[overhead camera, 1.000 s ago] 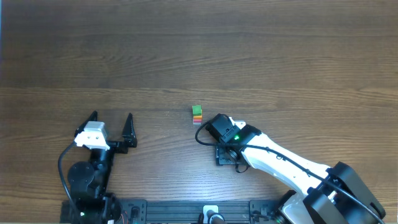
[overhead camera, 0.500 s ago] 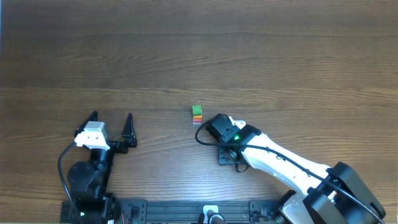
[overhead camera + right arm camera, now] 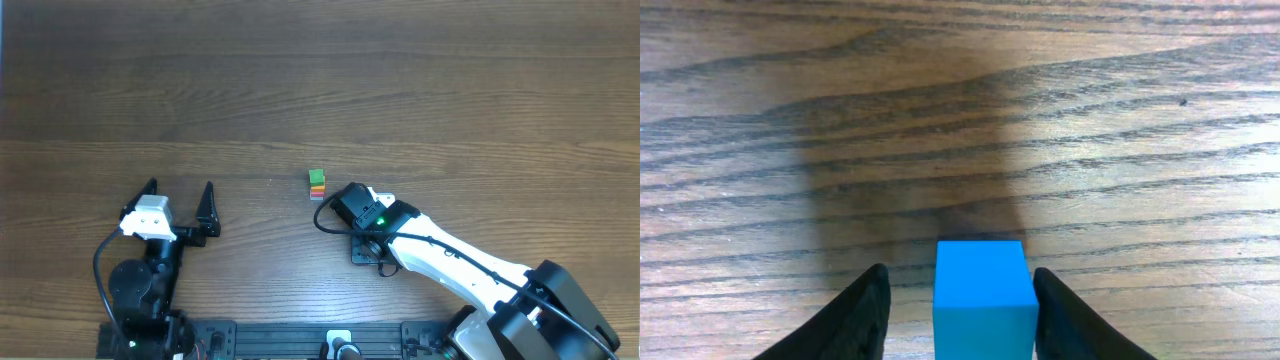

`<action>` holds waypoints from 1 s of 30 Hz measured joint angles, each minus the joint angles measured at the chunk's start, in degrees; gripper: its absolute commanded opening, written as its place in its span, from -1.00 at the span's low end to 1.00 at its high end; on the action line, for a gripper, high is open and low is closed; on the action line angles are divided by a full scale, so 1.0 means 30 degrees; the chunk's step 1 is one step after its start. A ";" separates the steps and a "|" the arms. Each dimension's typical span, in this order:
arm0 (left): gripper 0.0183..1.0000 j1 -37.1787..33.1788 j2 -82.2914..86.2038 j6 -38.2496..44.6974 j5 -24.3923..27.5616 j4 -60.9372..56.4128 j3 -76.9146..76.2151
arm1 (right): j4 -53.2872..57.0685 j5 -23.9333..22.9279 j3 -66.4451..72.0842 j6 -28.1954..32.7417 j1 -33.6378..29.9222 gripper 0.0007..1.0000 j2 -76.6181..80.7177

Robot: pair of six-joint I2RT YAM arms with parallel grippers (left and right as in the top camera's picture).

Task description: Stack Cubes

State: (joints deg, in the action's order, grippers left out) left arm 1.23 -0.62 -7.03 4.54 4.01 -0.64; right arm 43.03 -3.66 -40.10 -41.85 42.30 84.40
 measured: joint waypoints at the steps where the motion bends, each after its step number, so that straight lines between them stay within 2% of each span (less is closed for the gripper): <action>1: 1.00 0.0000 0.0000 0.0000 0.0000 0.0000 0.0000 | 0.0000 0.0000 0.0000 0.0015 0.0000 -0.19 0.0000; 30: 1.00 0.0000 0.0000 0.0000 0.0000 0.0000 0.0000 | 0.0627 -0.0066 -0.0131 0.0044 0.0000 -0.71 0.0022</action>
State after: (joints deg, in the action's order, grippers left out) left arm 1.23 -0.62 -7.03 4.54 4.01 -0.64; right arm 44.91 -3.86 -40.49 -41.71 42.30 84.47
